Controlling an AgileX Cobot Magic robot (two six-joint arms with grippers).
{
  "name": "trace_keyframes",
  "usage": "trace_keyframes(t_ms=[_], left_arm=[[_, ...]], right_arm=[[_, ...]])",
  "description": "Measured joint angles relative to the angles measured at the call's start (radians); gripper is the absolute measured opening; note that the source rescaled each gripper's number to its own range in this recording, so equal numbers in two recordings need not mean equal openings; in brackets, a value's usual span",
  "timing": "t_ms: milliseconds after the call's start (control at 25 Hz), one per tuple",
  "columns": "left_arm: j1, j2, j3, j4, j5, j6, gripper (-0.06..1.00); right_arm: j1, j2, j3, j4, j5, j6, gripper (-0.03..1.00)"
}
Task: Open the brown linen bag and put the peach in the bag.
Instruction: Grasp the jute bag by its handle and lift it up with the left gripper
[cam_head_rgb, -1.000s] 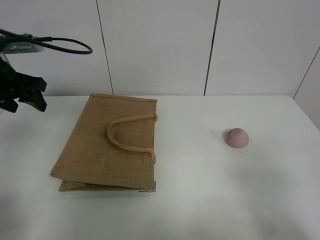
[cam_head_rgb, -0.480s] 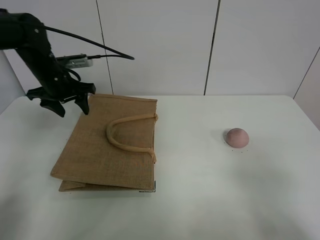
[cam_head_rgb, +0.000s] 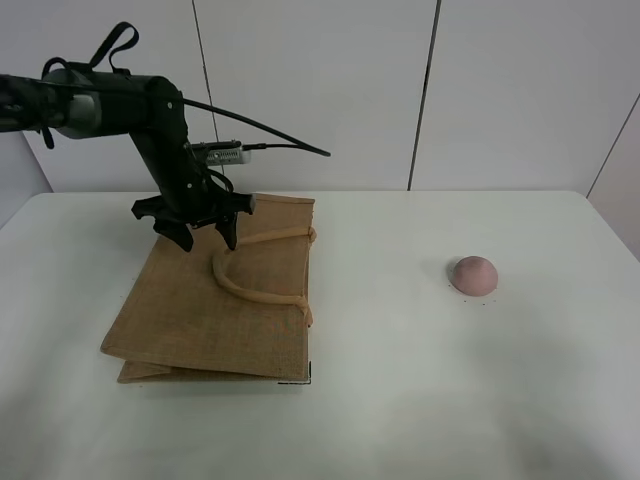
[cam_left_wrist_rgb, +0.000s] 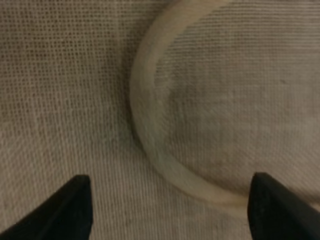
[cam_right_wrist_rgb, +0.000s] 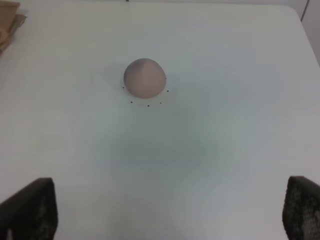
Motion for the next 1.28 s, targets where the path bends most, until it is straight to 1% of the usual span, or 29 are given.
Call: trace_keyframes(t_ms=[520, 760, 840, 920, 960, 1080, 1160, 1200, 1280], left_arm=[[0.0, 0.139, -0.003, -0.005, -0.123, -0.004, 0.96], [0.0, 0.182, -0.004, 0.0, -0.144, -0.004, 0.95], [0.0, 0.186, -0.007, 0.008, -0.144, -0.005, 0.93], [0.0, 0.188, -0.008, 0.014, -0.143, -0.005, 0.83], [0.0, 0.188, -0.008, 0.016, -0.142, -0.005, 0.75], [0.0, 0.188, -0.008, 0.017, -0.143, -0.006, 0.41], [0.0, 0.188, -0.008, 0.018, -0.144, -0.006, 0.13], [0.0, 0.187, -0.008, 0.018, -0.142, -0.006, 0.04], [0.0, 0.187, -0.014, 0.02, -0.134, -0.006, 0.04]], right_arm=[[0.0, 0.0, 0.0, 0.0, 0.0, 0.0, 1.0], [0.0, 0.0, 0.0, 0.0, 0.0, 0.0, 1.0], [0.0, 0.0, 0.0, 0.0, 0.0, 0.0, 1.0], [0.0, 0.0, 0.0, 0.0, 0.0, 0.0, 1.0], [0.0, 0.0, 0.0, 0.0, 0.0, 0.0, 1.0], [0.0, 0.0, 0.0, 0.0, 0.0, 0.0, 1.0], [0.0, 0.0, 0.0, 0.0, 0.0, 0.0, 1.0], [0.0, 0.0, 0.0, 0.0, 0.0, 0.0, 1.0], [0.0, 0.0, 0.0, 0.0, 0.0, 0.0, 1.0]])
